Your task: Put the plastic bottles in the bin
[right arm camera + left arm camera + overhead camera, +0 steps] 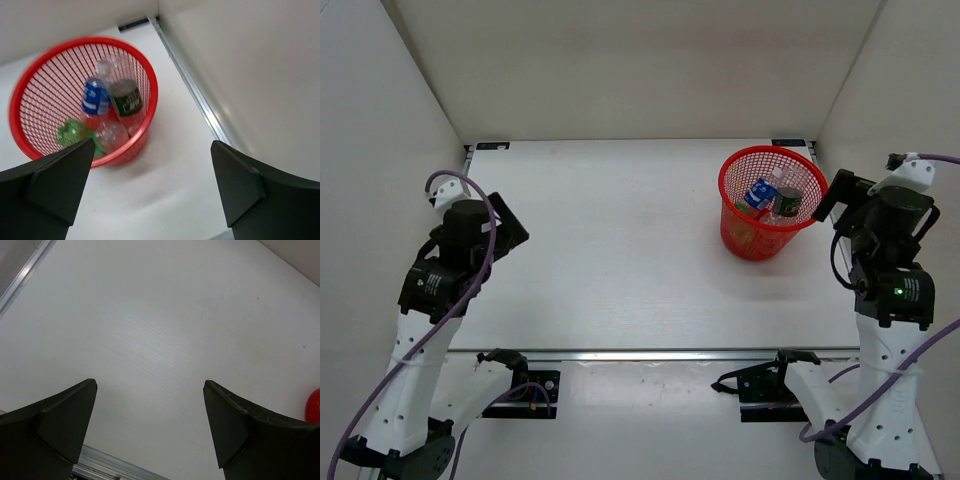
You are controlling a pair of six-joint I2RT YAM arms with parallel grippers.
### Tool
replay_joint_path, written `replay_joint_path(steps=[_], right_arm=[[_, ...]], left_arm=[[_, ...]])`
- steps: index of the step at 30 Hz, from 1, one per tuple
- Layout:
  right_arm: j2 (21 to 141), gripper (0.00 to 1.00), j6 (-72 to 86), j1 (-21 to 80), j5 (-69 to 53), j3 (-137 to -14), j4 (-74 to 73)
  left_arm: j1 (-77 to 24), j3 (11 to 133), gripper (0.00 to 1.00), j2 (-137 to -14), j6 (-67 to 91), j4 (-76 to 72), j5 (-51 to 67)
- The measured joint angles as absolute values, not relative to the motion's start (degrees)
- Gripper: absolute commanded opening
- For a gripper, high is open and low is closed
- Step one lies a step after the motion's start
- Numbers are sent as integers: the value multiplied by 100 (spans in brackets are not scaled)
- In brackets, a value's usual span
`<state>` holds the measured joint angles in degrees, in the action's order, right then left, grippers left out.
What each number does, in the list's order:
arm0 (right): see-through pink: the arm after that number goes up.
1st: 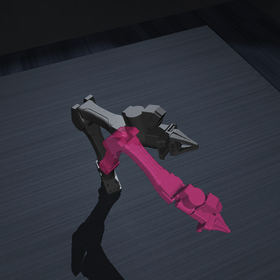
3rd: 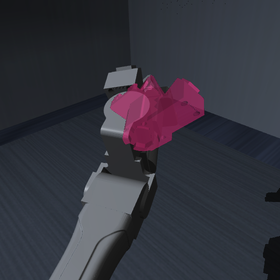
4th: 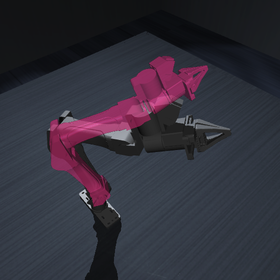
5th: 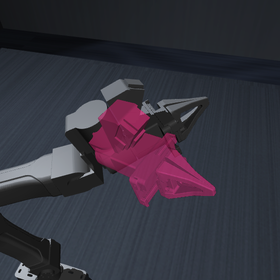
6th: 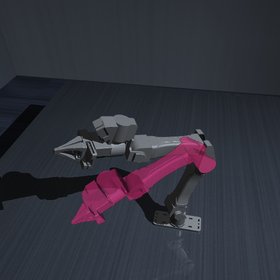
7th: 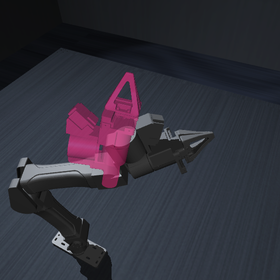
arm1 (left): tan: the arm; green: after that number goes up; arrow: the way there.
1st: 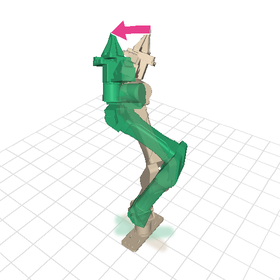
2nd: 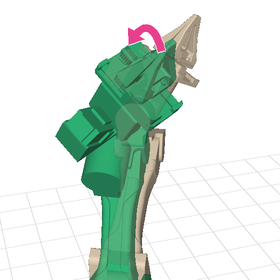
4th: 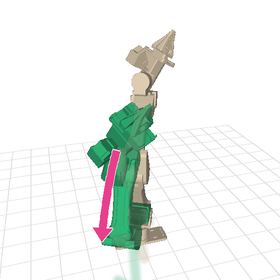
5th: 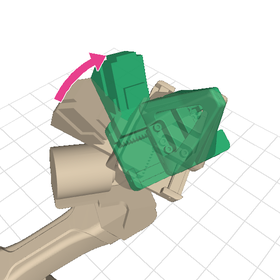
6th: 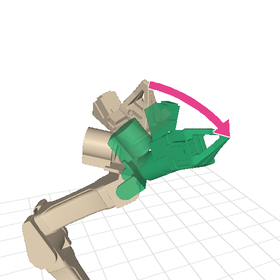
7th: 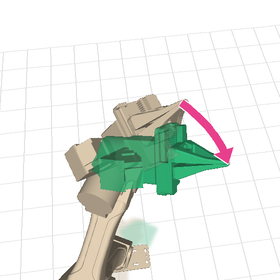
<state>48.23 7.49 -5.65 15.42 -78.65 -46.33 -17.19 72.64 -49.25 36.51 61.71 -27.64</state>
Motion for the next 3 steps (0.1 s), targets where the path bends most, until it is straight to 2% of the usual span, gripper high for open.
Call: replay_joint_path(steps=[3], right_arm=[[4960,99,770,-578,1564,-7662,-4862]], left_arm=[[-1721,7367,98,-4893,3667,6307,-2845]])
